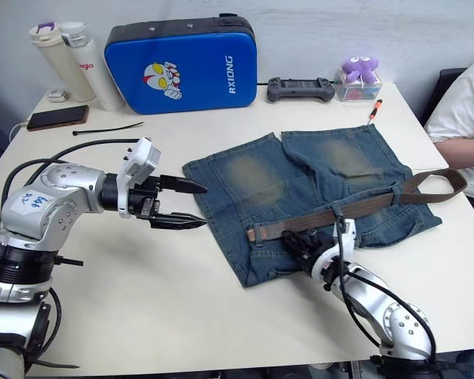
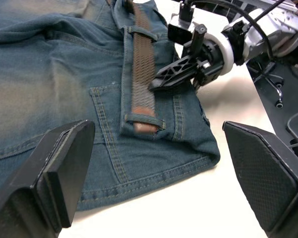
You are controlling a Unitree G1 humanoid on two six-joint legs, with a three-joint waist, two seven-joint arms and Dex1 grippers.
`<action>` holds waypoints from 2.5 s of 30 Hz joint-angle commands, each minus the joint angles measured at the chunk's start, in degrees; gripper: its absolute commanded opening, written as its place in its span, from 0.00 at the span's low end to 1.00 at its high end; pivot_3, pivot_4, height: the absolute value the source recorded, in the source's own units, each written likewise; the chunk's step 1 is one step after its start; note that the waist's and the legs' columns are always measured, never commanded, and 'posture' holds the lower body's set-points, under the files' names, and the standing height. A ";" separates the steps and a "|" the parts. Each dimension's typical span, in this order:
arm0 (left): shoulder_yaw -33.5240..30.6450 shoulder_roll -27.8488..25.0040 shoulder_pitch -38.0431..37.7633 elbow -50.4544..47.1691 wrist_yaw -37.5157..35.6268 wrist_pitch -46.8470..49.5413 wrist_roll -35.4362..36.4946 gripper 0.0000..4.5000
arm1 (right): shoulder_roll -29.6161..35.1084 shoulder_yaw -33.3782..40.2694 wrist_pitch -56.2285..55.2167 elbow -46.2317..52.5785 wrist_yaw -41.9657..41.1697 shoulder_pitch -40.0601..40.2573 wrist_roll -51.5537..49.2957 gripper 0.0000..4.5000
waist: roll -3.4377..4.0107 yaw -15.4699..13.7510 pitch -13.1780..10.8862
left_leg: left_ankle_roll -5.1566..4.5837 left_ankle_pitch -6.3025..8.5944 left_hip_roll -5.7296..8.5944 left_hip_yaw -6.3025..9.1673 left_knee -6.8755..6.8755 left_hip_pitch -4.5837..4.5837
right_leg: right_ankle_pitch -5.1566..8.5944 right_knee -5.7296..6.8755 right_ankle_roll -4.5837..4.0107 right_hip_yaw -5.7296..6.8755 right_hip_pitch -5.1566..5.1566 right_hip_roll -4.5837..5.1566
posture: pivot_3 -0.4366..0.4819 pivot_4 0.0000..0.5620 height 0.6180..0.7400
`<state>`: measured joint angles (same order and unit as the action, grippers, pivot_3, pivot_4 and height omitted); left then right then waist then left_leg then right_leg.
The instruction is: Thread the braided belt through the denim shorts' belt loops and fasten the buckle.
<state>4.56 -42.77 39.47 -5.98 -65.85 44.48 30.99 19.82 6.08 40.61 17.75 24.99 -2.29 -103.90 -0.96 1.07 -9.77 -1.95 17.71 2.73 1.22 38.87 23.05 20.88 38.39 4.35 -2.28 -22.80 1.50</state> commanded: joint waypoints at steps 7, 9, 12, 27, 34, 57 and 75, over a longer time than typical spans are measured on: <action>1.41 -1.45 -1.30 -0.66 0.37 0.81 -1.57 1.00 | -2.79 -7.36 3.68 -0.49 1.92 -3.67 2.11 0.03 | 0.02 0.77 -0.01 | 0.18 -0.10 0.00 0.00 -0.10 -0.01 | 0.00 0.12 0.00 -0.01 -0.05 0.00 | 0.48 0.27 1.00; 2.24 -2.15 -2.22 -0.56 1.11 3.14 -1.93 1.00 | -2.42 -7.18 4.22 -0.71 1.76 -4.19 2.33 0.03 | 0.02 0.88 -0.01 | 0.18 -0.10 0.00 -0.01 -0.10 -0.02 | 0.00 0.12 0.00 -0.01 -0.05 0.00 | 0.48 0.27 1.00; 2.64 -1.95 -3.76 -1.77 2.38 6.99 -0.99 1.00 | -1.96 -6.95 4.76 -1.32 1.34 -4.47 3.78 0.03 | 0.02 0.84 -0.01 | 0.18 -0.10 0.00 0.00 -0.16 -0.03 | 0.00 0.13 -0.01 -0.02 -0.05 0.00 | 0.48 0.27 1.00; -11.30 18.42 -0.87 -0.99 25.19 47.44 8.81 1.00 | 23.51 0.62 13.80 16.25 -8.93 -3.16 -0.25 0.95 | 0.03 -0.42 -0.05 | -0.07 0.03 0.06 0.04 0.18 0.08 | -0.01 -0.07 0.02 0.07 0.02 0.04 | 0.48 0.27 1.00; -10.76 23.58 -1.07 2.56 32.75 48.02 8.67 1.00 | 31.33 3.28 12.64 19.40 -14.87 -0.15 0.22 0.95 | 0.02 -0.66 -0.05 | 0.16 -0.07 0.02 0.11 0.16 0.09 | -0.01 -0.12 0.02 0.12 0.09 -0.01 | 0.48 0.27 1.00; -12.82 27.57 -0.07 8.06 42.50 48.02 13.06 0.37 | 34.68 4.75 8.70 18.50 -16.08 1.56 3.47 0.97 | -0.03 -2.30 -0.05 | 0.18 -0.09 0.03 0.11 0.22 0.09 | -0.05 -0.25 0.10 0.13 0.15 0.01 | 0.48 0.27 1.00; -12.29 20.96 3.79 8.79 39.12 48.02 19.54 0.00 | 39.00 1.60 10.66 14.58 -27.30 3.87 41.26 0.18 | -0.06 -2.28 -0.05 | 0.21 -0.10 0.03 0.11 0.19 0.08 | -0.06 -0.30 0.11 0.12 0.14 -0.01 | 0.48 0.27 1.00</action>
<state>-7.84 -20.63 42.49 4.97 -25.48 92.56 48.04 59.93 10.46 51.45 33.14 -1.90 2.44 -67.55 -1.01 -1.21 -9.82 -1.74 17.61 2.76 1.33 39.05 23.13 20.82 38.09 4.46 -2.16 -22.66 1.50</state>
